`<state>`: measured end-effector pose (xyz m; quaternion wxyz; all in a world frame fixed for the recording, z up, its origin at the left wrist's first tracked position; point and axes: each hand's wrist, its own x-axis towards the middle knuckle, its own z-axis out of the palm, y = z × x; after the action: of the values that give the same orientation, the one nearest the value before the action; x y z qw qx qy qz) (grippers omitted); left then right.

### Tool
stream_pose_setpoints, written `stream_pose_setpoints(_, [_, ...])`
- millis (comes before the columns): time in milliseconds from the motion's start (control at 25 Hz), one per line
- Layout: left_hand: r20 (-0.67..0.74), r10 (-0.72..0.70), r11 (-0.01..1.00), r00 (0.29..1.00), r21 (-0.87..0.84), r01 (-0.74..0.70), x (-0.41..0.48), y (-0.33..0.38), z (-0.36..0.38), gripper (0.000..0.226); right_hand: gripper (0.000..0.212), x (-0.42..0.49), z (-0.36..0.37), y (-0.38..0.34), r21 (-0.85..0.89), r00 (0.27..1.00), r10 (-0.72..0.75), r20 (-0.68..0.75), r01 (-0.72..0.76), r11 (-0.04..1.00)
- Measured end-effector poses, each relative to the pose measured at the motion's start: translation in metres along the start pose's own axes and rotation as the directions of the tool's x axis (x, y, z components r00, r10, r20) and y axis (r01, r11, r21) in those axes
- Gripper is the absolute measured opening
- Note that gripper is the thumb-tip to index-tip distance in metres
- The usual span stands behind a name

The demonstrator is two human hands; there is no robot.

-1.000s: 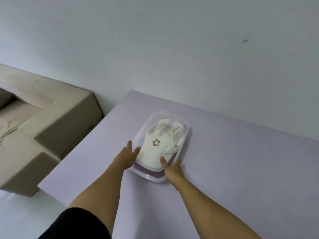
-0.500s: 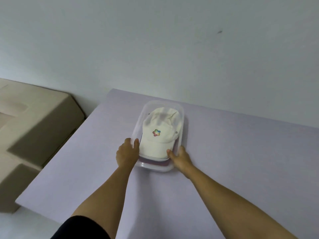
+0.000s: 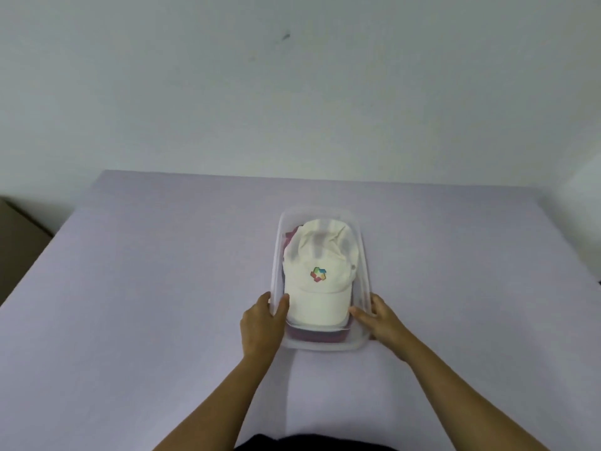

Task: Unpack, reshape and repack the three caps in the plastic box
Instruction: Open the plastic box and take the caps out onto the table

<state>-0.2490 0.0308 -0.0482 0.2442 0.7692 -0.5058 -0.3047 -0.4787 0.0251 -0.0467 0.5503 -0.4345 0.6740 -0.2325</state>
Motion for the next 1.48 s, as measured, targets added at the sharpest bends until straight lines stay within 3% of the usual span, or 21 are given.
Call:
stream_pose_setpoints(120, [0.014, -0.014, 0.999, 1.0, 0.034, 0.013, -0.006, 0.008, 0.001, 0.058, 0.079, 0.001, 0.001, 0.0, 0.05, 1.0, 0.014, -0.001, -0.014, 0.999])
stream_pose_setpoints(240, [0.05, -0.06, 0.996, 0.997, 0.069, 0.056, -0.007, 0.014, 0.0, 0.059, 0.074, 0.001, 0.017, 0.003, 0.178, 0.992, 0.043, -0.118, -0.022, 0.984])
stream_pose_setpoints(360, [0.049, -0.173, 0.984, 0.984, 0.057, 0.17, -0.01, 0.018, -0.003, 0.062, 0.078, 0.001, 0.029, 0.005, 0.213, 0.974, 0.064, -0.219, -0.016, 0.977])
stream_pose_setpoints(520, [0.099, -0.343, 0.937, 0.934, -0.029, 0.348, -0.017, 0.02, -0.004, 0.053, 0.071, 0.002, 0.031, 0.006, 0.213, 0.969, 0.074, -0.237, -0.022, 0.977])
stream_pose_setpoints(800, [0.172, -0.387, 0.916, 0.906, -0.043, 0.4, -0.017, 0.025, -0.003, 0.036, 0.065, -0.001, 0.038, 0.002, 0.137, 0.946, 0.037, -0.322, 0.007, 0.991])
stream_pose_setpoints(1320, [0.294, -0.376, 0.914, 0.879, -0.041, 0.404, -0.009, 0.029, -0.02, 0.034, 0.065, -0.004, 0.038, -0.001, 0.147, 0.943, 0.054, -0.327, -0.006, 0.989])
stream_pose_setpoints(1480, [0.254, -0.341, 0.928, 0.905, -0.062, 0.367, -0.013, 0.029, -0.02, 0.059, 0.065, -0.005, 0.035, -0.001, 0.173, 0.952, 0.068, -0.298, -0.016, 0.985])
